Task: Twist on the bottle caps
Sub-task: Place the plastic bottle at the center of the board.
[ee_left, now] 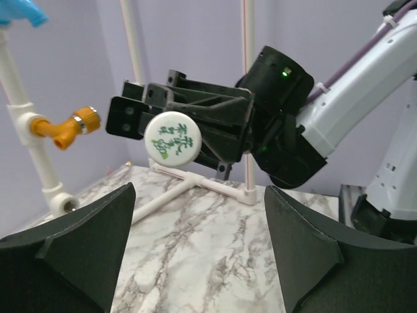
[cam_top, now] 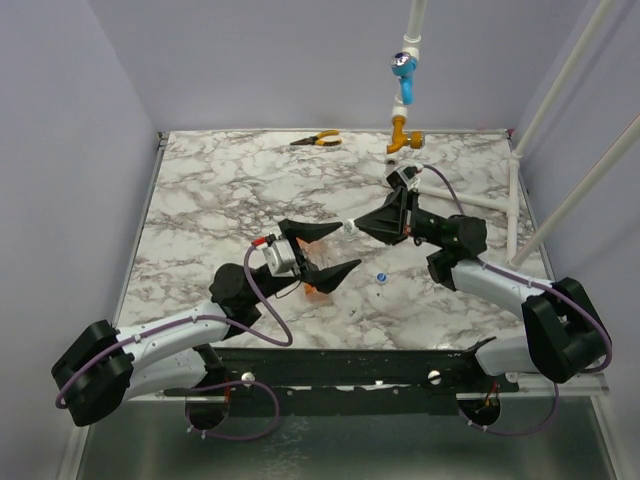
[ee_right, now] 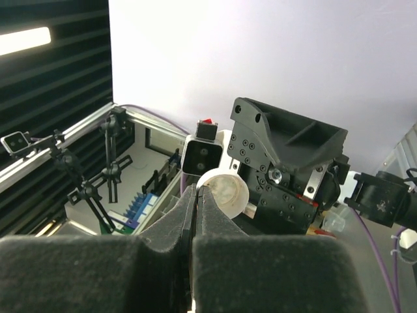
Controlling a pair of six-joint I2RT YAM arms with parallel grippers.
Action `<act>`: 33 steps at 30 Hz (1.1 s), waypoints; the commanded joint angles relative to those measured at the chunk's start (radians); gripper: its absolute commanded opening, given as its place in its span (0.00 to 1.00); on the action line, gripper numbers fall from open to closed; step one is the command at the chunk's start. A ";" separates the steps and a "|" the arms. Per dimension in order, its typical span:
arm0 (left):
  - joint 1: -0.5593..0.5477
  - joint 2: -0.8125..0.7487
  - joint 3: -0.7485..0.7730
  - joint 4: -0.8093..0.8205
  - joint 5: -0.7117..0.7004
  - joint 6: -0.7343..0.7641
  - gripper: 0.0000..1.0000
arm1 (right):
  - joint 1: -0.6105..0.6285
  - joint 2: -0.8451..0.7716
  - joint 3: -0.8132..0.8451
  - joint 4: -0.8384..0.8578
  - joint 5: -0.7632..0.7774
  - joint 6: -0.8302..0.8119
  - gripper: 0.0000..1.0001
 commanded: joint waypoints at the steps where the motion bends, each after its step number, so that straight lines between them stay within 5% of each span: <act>1: -0.013 -0.023 -0.005 0.095 -0.117 0.069 0.80 | 0.017 0.001 -0.020 0.053 0.043 0.004 0.01; 33: -0.028 -0.008 0.014 0.094 -0.062 0.079 0.38 | 0.065 -0.057 -0.056 -0.110 0.067 -0.123 0.03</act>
